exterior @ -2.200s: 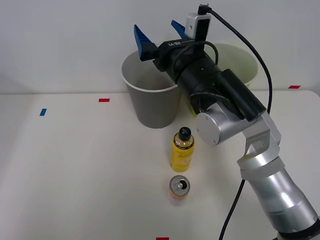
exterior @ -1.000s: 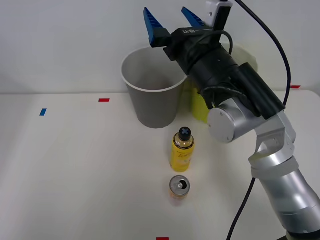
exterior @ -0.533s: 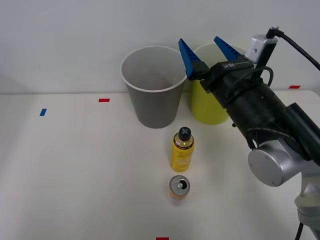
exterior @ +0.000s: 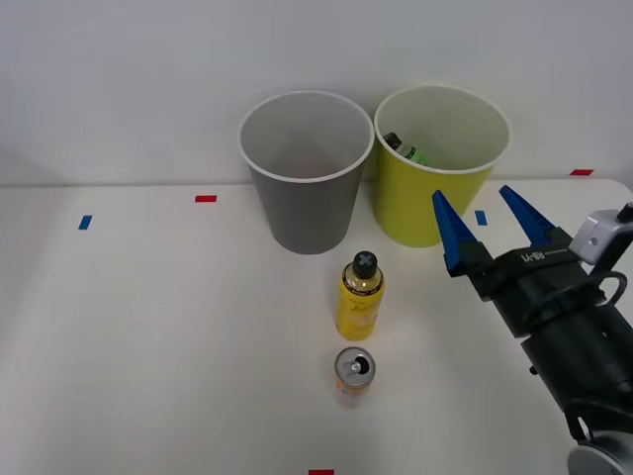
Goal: Put cans in the gray bin, plastic bottles in the light green bin
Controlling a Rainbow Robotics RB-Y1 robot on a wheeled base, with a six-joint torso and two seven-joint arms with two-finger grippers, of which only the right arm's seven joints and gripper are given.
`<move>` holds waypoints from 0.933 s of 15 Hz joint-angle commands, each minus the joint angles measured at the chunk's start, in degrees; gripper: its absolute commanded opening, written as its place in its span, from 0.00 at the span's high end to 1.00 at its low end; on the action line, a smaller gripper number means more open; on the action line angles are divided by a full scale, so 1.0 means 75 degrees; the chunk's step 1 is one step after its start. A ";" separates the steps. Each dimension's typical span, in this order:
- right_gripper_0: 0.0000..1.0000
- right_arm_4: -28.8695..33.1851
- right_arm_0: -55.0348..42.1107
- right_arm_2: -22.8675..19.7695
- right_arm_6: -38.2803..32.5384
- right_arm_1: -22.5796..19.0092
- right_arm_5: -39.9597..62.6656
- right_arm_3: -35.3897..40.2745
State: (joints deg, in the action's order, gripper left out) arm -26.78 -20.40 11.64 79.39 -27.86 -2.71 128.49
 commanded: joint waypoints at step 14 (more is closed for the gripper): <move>0.00 0.0325 -0.3503 -0.0251 -0.0414 0.0246 -0.2181 -0.0948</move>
State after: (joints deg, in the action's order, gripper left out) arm -24.88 -46.92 8.87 79.31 -25.89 -12.50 126.66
